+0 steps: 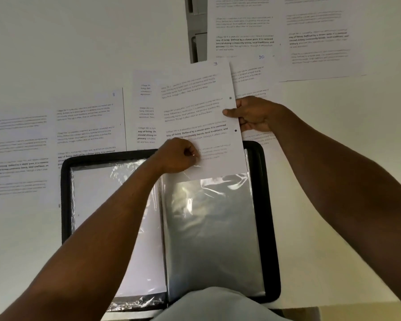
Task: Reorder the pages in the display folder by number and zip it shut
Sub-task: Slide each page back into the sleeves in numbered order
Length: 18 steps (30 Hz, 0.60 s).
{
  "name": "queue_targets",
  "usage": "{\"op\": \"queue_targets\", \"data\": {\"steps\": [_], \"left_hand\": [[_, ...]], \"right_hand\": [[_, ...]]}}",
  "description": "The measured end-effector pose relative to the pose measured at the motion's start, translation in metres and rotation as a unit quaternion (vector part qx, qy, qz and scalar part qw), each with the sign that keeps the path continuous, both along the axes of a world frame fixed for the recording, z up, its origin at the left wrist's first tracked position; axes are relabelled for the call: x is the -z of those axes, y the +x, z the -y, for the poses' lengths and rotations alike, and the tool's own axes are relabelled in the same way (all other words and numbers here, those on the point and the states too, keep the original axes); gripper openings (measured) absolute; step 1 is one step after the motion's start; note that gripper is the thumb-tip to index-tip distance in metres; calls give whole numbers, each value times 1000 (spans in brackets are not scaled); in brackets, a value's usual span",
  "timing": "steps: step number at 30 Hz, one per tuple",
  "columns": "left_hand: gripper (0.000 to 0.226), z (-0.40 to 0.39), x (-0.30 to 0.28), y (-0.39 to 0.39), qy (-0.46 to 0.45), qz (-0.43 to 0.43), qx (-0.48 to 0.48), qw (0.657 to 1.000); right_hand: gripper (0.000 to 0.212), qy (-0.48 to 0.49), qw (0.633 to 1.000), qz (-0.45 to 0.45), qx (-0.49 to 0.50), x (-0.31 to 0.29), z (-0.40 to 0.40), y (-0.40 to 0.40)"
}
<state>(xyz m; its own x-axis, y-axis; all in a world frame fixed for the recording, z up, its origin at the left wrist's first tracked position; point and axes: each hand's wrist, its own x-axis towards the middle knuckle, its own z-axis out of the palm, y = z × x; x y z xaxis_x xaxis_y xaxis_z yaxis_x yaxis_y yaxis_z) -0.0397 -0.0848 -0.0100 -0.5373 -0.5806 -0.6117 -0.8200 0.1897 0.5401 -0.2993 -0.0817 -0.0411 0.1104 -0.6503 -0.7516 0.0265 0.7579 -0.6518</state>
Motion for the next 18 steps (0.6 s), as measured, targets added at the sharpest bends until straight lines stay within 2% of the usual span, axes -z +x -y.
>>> {"op": "queue_targets", "data": {"steps": [5,10,12,15,18], "left_hand": [[15,12,1,36,-5,30,20,999],[13,16,2,45,-19,17,-1,1000],[13,14,4,42,-16,6,-8,1000],[13,12,5,42,-16,-6,-19,1000],[10,10,5,44,-17,-15,-36,999]], "right_hand": [[44,-5,1000,-11,9,2,-4,-3],[70,10,997,1,-79,-4,-4,-1],[78,10,996,-2,-85,-4,-2,-1],[78,12,995,8,-97,-6,0,-6],[76,37,987,11,-159,-9,1,-14]]}}
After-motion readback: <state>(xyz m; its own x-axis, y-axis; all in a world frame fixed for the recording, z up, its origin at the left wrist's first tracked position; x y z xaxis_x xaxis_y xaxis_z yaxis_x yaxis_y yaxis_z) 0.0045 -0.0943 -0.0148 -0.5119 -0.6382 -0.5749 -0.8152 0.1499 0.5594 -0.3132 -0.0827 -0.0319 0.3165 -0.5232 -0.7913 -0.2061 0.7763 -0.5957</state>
